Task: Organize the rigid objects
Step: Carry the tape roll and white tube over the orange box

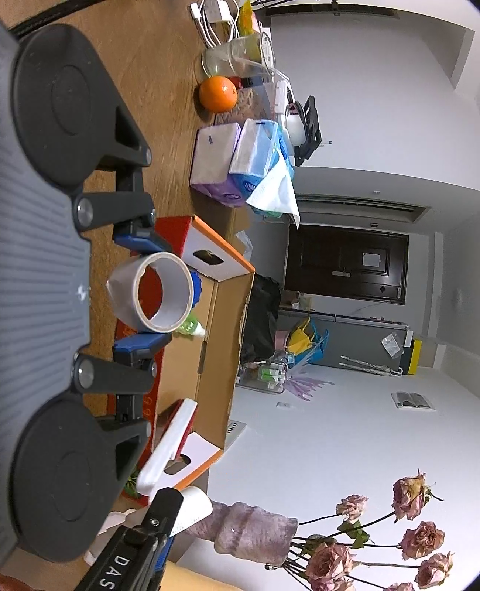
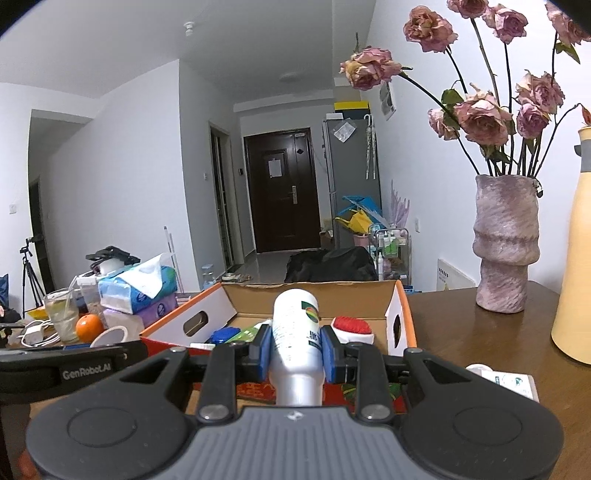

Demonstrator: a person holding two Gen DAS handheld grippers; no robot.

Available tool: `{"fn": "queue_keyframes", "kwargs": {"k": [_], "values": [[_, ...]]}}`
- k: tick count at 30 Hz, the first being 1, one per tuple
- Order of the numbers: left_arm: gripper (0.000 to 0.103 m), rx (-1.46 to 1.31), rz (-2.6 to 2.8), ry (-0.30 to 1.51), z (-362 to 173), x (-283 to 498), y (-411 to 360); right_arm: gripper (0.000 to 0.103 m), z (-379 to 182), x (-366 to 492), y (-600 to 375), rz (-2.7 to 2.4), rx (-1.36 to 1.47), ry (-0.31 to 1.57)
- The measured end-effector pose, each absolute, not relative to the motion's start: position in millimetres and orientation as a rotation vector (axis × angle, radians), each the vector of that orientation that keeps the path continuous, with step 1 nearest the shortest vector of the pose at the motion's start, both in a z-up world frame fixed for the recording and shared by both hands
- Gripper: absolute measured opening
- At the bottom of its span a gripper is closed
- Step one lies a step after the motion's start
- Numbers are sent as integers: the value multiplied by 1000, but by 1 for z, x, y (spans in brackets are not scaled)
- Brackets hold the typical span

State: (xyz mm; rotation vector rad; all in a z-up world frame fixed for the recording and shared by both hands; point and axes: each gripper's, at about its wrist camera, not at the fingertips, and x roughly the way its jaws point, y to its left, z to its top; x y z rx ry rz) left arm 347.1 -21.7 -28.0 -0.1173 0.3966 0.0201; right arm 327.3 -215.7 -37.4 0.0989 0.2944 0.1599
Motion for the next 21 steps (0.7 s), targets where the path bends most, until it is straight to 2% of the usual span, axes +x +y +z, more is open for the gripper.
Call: {"fn": "queue_keyframes", "kwargs": {"k": [21], "values": [[44, -160, 24, 381, -26, 409, -24, 27, -44, 377, -222, 131, 100, 301]]}}
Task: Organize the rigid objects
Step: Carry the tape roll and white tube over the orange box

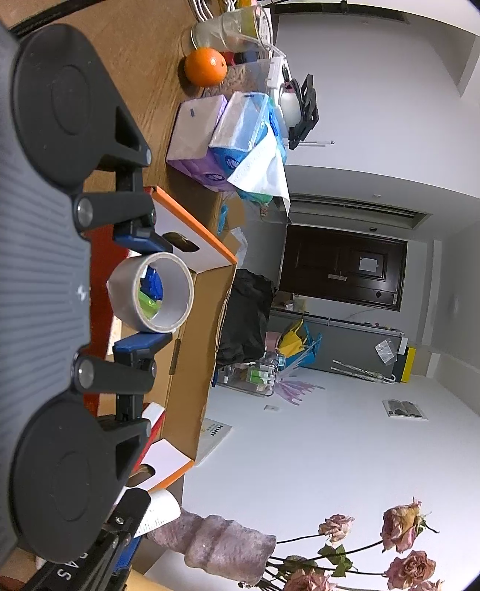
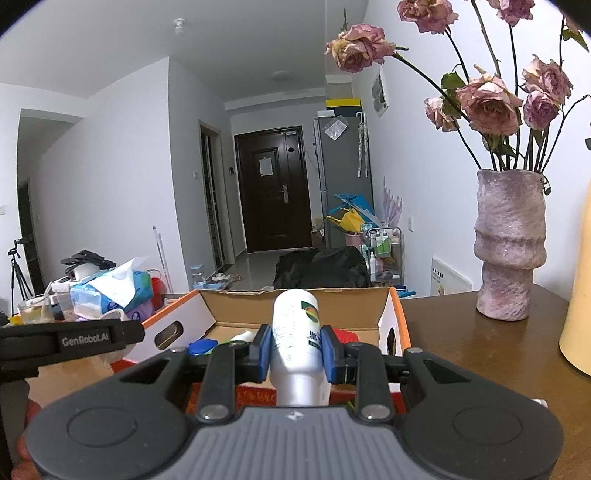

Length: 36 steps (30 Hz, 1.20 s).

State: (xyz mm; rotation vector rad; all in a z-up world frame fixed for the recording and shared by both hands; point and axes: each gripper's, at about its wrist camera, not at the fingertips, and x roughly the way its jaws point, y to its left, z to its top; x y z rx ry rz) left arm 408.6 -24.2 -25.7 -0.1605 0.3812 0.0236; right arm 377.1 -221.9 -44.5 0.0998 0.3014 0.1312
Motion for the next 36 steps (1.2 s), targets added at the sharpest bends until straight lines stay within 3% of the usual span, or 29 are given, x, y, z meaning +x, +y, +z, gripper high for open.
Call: {"fn": "queue_keyframes", "kwargs": {"k": [28, 36], "values": [[44, -120, 11, 369, -26, 493, -29, 27, -36, 457, -208, 141, 107, 317], [44, -109, -1, 386, -26, 508, -23, 27, -40, 488, -196, 105, 70, 425]]}}
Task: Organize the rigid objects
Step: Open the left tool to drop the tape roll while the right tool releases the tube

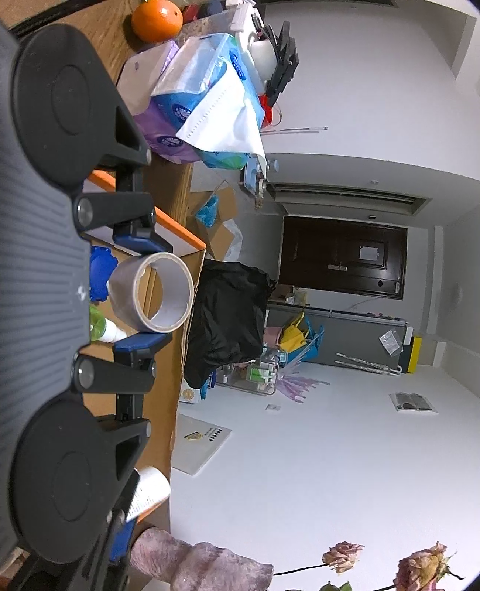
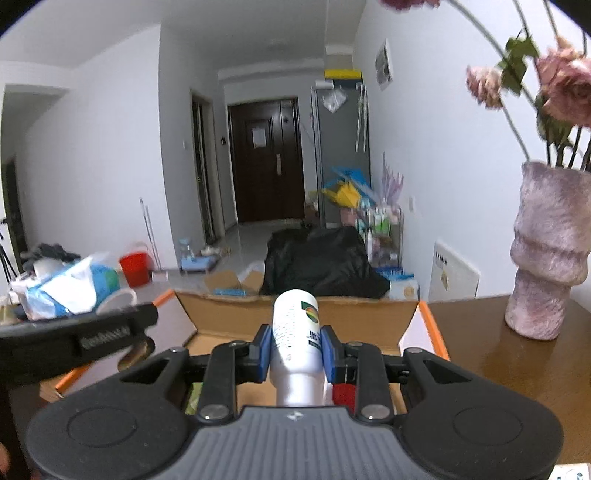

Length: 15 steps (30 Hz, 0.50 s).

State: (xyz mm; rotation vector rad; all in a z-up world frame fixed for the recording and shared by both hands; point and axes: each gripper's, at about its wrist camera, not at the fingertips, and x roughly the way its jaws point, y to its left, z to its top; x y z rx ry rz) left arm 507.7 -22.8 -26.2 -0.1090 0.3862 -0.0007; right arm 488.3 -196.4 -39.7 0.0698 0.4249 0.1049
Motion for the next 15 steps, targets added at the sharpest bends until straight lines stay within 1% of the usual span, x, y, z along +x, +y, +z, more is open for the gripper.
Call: {"fn": "queue_keyframes", "kwargs": {"k": [3, 13, 14, 15], "values": [[44, -93, -1, 392, -27, 510, -23, 27, -42, 500, -194, 99, 68, 481], [45, -85, -20, 421, -25, 520, -12, 27, -43, 516, -169, 76, -21, 569], [48, -84, -19, 425, -25, 521, -11, 27, -43, 517, -167, 73, -24, 580], [58, -82, -19, 430, -25, 521, -10, 27, -43, 517, -166, 69, -25, 591]]}}
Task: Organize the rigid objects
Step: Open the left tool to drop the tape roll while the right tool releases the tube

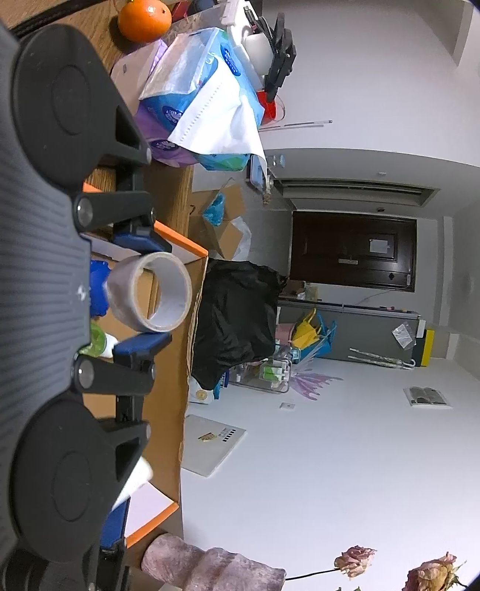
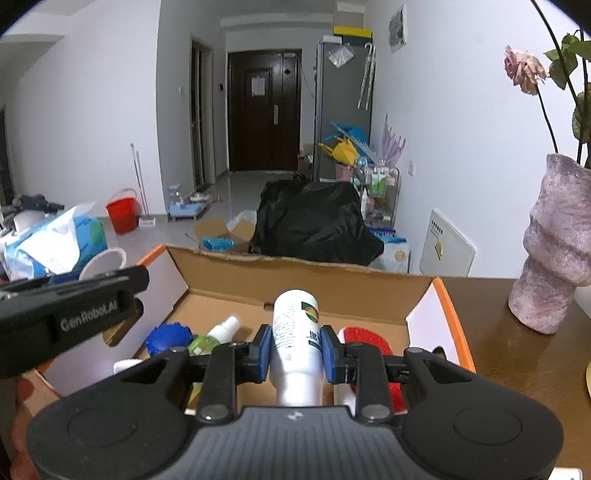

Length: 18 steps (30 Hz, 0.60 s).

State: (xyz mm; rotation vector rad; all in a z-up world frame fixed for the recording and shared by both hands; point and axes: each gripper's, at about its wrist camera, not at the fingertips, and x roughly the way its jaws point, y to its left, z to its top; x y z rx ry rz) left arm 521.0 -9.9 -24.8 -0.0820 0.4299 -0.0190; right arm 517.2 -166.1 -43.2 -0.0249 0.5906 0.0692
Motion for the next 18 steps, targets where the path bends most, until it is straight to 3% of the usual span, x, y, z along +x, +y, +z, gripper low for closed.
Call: {"fn": "queue_keyframes", "kwargs": {"k": [1, 2, 3, 6, 9, 18], "values": [[77, -81, -16, 432, -25, 521, -9, 28, -43, 517, -166, 63, -25, 594], [88, -78, -12, 434, -24, 522, -9, 36, -43, 515, -165, 55, -28, 590], [103, -74, -5, 434, -24, 521, -9, 53, -43, 513, -165, 47, -34, 589], [103, -65, -11, 411, -20, 517, -8, 85, -41, 505, -170, 43, -36, 564], [103, -79, -12, 414, -19, 517, -6, 100, -40, 496, -171, 52, -56, 537], [103, -87, -6, 421, -20, 517, -5, 103, -33, 482, -168, 60, -85, 505]]}}
